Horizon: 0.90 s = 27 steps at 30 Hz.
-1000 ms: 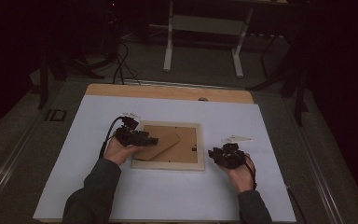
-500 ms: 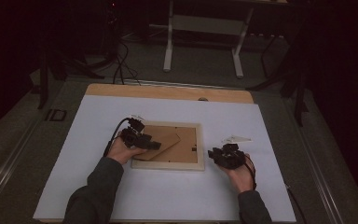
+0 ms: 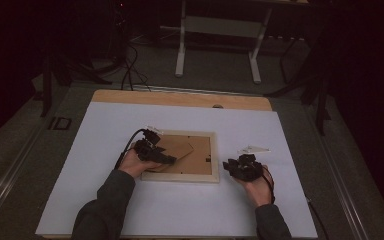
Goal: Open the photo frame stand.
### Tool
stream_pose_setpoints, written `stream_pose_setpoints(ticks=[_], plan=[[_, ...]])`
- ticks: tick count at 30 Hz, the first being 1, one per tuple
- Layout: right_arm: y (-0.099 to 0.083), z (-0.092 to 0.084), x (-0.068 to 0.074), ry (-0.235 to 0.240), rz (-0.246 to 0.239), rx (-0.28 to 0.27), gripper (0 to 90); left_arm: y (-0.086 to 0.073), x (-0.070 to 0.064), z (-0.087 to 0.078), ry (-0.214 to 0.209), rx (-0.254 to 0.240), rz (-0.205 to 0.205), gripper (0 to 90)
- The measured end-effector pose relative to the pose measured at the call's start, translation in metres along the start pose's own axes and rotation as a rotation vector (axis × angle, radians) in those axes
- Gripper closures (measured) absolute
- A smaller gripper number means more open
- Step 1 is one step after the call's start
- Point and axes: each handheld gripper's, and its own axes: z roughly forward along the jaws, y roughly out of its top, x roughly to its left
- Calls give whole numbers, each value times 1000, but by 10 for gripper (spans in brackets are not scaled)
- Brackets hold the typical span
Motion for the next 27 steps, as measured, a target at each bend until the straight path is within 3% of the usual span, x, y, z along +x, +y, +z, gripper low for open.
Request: stream_pose_setpoints(ticks=[6,12,27], plan=[[0,0,0,1,2,0,685,0,-1,2,10,12,13,323],[-1,1,0,2,2,0,685,0,-6,2,37,33,47,401],[-2,1,-2,0,7,-5,676,0,-15,1,101,27,117,407]])
